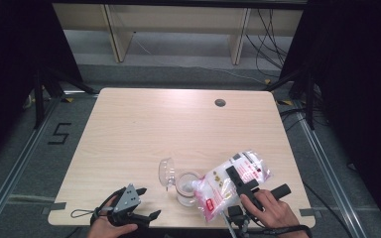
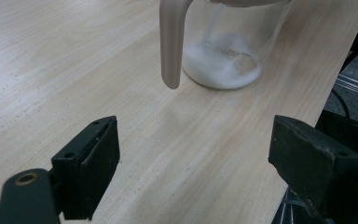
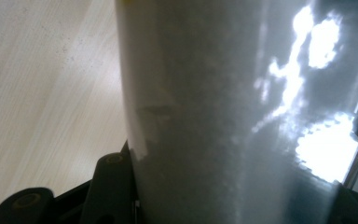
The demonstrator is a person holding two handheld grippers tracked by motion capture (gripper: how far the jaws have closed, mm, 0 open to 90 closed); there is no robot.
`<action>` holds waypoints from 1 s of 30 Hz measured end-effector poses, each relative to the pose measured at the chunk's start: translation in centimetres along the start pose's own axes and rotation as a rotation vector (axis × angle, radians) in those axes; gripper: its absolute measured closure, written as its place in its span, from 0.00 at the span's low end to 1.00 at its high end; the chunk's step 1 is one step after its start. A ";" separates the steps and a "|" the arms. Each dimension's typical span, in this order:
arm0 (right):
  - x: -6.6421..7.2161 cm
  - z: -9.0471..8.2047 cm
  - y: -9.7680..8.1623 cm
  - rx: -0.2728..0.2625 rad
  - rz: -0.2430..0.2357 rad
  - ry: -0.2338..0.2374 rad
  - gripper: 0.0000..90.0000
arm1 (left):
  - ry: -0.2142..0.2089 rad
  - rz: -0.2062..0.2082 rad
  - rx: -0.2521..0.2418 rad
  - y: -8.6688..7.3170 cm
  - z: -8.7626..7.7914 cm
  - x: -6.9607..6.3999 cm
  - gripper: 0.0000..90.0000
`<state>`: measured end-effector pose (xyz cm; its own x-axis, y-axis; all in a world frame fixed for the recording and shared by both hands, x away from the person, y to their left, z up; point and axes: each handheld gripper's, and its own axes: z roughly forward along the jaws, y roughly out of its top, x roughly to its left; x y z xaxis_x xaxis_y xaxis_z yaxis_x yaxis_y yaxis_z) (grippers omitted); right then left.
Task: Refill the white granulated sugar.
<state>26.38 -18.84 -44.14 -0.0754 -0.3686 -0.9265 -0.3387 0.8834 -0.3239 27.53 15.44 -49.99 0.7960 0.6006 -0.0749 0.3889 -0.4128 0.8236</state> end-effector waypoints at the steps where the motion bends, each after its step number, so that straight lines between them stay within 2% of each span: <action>1: 0.1 0.0 0.0 -0.002 0.013 -0.002 0.61 | 0.001 0.002 0.000 0.0 0.0 0.0 0.18; 7: -0.1 0.1 -0.1 -0.013 -0.013 0.001 0.61 | 0.003 -0.001 0.001 0.0 0.0 0.0 0.18; 8: -0.1 0.1 -0.1 -0.011 -0.011 0.002 0.61 | -0.001 -0.008 -0.002 0.0 0.0 -0.1 0.18; 9: 0.0 0.0 -0.1 -0.006 0.003 0.006 0.61 | 0.018 -0.012 -0.016 0.0 0.0 -0.1 0.18; 13: 0.1 0.0 -0.2 -0.006 0.013 0.003 0.61 | 0.009 -0.011 -0.019 0.0 0.1 -0.1 0.18; 20: 0.0 -0.1 -0.2 -0.004 0.000 0.006 0.61 | 0.016 -0.014 -0.026 0.0 0.1 -0.2 0.18; 25: 0.0 -0.2 -0.2 0.003 0.012 0.000 0.61 | 0.016 -0.013 -0.024 0.0 0.1 -0.2 0.18; 30: -0.3 -0.3 -0.2 0.004 -0.004 -0.007 0.61 | 0.015 -0.012 -0.023 0.0 0.1 -0.2 0.18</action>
<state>26.22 -19.03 -43.74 -0.0673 -0.3696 -0.9268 -0.3349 0.8833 -0.3279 27.42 15.31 -50.03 0.7840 0.6160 -0.0767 0.3875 -0.3892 0.8357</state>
